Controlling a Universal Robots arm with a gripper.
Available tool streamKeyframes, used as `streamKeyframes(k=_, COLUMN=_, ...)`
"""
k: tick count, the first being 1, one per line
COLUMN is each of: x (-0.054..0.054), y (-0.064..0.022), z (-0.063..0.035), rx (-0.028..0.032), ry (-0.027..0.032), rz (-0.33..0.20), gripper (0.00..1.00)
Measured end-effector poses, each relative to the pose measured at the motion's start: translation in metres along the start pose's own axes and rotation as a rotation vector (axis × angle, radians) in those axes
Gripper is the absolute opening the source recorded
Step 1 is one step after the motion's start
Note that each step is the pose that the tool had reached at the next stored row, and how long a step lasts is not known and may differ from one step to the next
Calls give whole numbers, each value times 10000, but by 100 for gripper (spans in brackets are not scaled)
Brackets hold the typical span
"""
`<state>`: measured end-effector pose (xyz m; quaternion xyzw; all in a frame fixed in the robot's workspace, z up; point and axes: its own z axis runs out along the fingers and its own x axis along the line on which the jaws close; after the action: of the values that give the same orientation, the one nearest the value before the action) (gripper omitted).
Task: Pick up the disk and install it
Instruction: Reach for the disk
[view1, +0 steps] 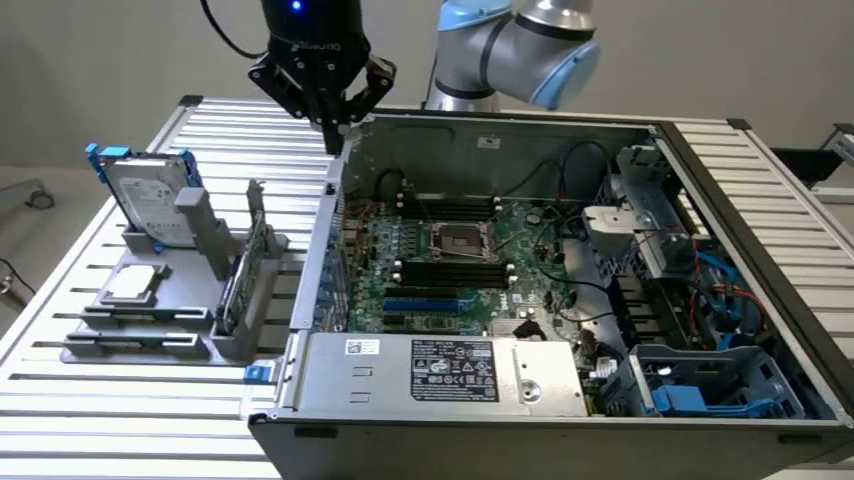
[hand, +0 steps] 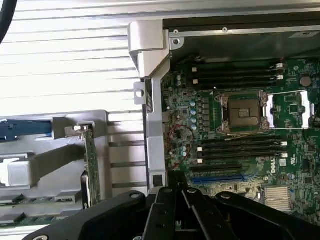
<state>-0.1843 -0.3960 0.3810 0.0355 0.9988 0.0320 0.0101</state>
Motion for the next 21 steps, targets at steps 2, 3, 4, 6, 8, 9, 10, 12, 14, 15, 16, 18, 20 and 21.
streamKeyframes(k=2, x=91, y=1, z=29, rx=9, ry=-1, rz=-1, gripper=11)
streamKeyframes(k=3, x=136, y=2, z=43, rx=12, ry=-2, rz=0, gripper=11)
streamKeyframes(k=4, x=184, y=3, z=56, rx=16, ry=-2, rz=0, gripper=11)
streamKeyframes(k=6, x=275, y=1, z=73, rx=18, ry=4, rz=-1, gripper=11)
streamKeyframes(k=8, x=365, y=1, z=90, rx=19, ry=9, rz=1, gripper=11)
streamKeyframes(k=9, x=411, y=3, z=100, rx=18, ry=9, rz=1, gripper=11)
streamKeyframes(k=10, x=456, y=6, z=108, rx=18, ry=9, rz=-1, gripper=11)
streamKeyframes(k=12, x=552, y=15, z=123, rx=17, ry=9, rz=1, gripper=11)
streamKeyframes(k=14, x=642, y=29, z=132, rx=17, ry=8, rz=-1, gripper=11)
streamKeyframes(k=15, x=689, y=40, z=133, rx=17, ry=6, rz=0, gripper=11)
streamKeyframes(k=16, x=735, y=52, z=134, rx=15, ry=5, rz=0, gripper=11)
streamKeyframes(k=18, x=822, y=93, z=136, rx=15, ry=5, rz=0, gripper=11)
streamKeyframes(k=20, x=892, y=145, z=137, rx=16, ry=6, rz=-1, gripper=11)
streamKeyframes(k=21, x=925, y=172, z=139, rx=16, ry=5, rz=0, gripper=11)
